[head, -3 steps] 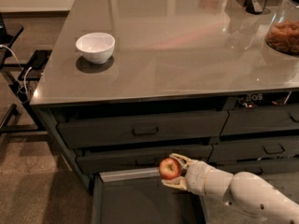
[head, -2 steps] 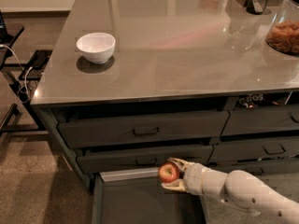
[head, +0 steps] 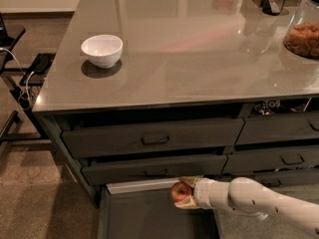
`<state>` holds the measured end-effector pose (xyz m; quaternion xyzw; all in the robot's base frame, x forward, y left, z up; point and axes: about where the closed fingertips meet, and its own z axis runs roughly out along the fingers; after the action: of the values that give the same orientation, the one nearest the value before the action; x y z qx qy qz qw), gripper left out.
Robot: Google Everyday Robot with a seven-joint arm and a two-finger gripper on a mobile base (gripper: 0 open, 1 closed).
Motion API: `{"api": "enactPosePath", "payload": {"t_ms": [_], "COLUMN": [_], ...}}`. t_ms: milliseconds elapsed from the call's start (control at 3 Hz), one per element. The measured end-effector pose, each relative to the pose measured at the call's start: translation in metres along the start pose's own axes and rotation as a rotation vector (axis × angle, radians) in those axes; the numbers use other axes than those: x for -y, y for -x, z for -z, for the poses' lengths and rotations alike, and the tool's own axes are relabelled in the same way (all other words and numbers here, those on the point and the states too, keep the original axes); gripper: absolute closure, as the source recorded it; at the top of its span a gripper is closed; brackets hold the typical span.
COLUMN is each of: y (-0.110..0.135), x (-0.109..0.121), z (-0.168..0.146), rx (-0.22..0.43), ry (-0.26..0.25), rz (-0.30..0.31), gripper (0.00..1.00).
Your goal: Place apple into bottom drawer
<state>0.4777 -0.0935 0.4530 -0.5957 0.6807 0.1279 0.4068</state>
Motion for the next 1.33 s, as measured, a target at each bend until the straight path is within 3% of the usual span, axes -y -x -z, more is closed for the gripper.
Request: {"api": "enactPosePath", "payload": {"t_ms": [667, 1333], "y": [-0.003, -0.062], "x": [-0.007, -0.028], "z": [-0.010, -0.072], "rx": [0.011, -0.036], "ry": [0.026, 0.041], "rz": [-0.015, -0.073], "gripper": [1.00, 1.00]}}
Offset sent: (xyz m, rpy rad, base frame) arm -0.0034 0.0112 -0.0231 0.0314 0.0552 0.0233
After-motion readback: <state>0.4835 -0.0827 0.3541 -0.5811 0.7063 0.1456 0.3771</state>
